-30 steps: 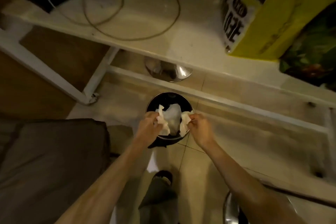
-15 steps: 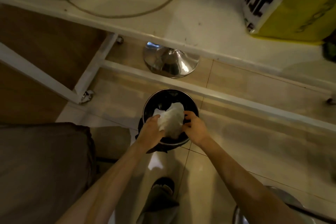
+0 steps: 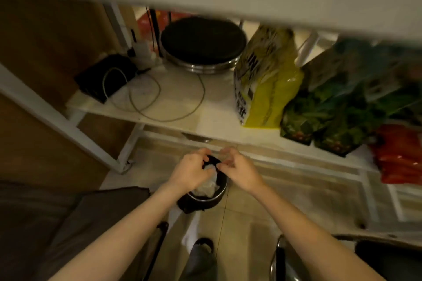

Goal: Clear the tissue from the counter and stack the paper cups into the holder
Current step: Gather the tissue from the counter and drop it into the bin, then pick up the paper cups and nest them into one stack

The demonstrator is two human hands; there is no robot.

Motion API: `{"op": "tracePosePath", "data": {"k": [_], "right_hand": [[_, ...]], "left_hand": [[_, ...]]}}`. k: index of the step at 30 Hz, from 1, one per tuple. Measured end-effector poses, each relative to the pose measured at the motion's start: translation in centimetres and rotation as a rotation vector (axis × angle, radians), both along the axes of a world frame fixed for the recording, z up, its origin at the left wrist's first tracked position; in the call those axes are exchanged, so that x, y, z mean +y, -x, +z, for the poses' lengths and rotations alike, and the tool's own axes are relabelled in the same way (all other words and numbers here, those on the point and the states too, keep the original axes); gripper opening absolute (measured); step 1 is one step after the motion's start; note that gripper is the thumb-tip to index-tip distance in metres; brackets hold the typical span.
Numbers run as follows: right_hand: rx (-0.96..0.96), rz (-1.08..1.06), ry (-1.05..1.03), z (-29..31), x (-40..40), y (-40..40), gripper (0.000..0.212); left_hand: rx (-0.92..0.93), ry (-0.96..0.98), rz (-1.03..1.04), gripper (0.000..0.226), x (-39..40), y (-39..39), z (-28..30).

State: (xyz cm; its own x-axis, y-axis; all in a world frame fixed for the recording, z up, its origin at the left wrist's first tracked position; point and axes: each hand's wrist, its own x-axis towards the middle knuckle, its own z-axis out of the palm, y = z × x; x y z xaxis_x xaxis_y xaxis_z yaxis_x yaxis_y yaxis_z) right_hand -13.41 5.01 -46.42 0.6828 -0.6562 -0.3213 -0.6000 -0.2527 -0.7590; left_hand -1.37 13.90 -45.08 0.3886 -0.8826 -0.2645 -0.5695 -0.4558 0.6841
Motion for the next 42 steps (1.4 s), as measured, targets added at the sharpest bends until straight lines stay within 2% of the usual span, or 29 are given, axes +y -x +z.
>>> {"op": "tracePosePath", "data": {"k": [7, 12, 16, 21, 25, 28, 32, 36, 39, 42], "right_hand": [[-0.025, 0.167, 0.237, 18.0, 0.6, 3.8, 0.044], [-0.024, 0.268, 0.443, 28.8, 0.5, 6.1, 0.041], [-0.049, 0.252, 0.52, 35.5, -0.1, 7.3, 0.041], [-0.091, 0.147, 0.607, 40.8, -2.4, 7.5, 0.043], [-0.104, 0.065, 0.699, 42.9, -5.8, 7.4, 0.046], [-0.115, -0.018, 0.752, 43.4, -8.4, 7.5, 0.052], [-0.109, -0.123, 0.802, 43.2, -11.4, 8.6, 0.067], [-0.099, -0.233, 0.772, 41.7, -13.3, 10.6, 0.082], [-0.037, -0.266, 0.741, 40.5, -14.3, 11.4, 0.093], [-0.008, -0.267, 0.712, 39.7, -14.7, 11.3, 0.102]], "left_hand": [[-0.194, 0.132, -0.189, 0.046, 0.6, 2.9, 15.9], [-0.316, 0.269, -0.308, 0.034, 0.0, 4.1, 26.1], [-0.376, 0.356, -0.341, 0.036, -1.4, 4.7, 32.6], [-0.427, 0.497, -0.295, 0.035, -4.5, 4.5, 38.1], [-0.481, 0.593, -0.243, 0.047, -7.7, 3.5, 40.8], [-0.598, 0.603, -0.218, 0.061, -10.0, 2.2, 41.6], [-0.763, 0.534, -0.157, 0.085, -13.0, -0.2, 40.8], [-0.789, 0.439, -0.119, 0.104, -15.3, -1.5, 37.9], [-0.878, 0.45, -0.143, 0.104, -16.1, -2.3, 35.6], [-0.865, 0.481, -0.119, 0.101, -16.6, -2.7, 34.6]]}}
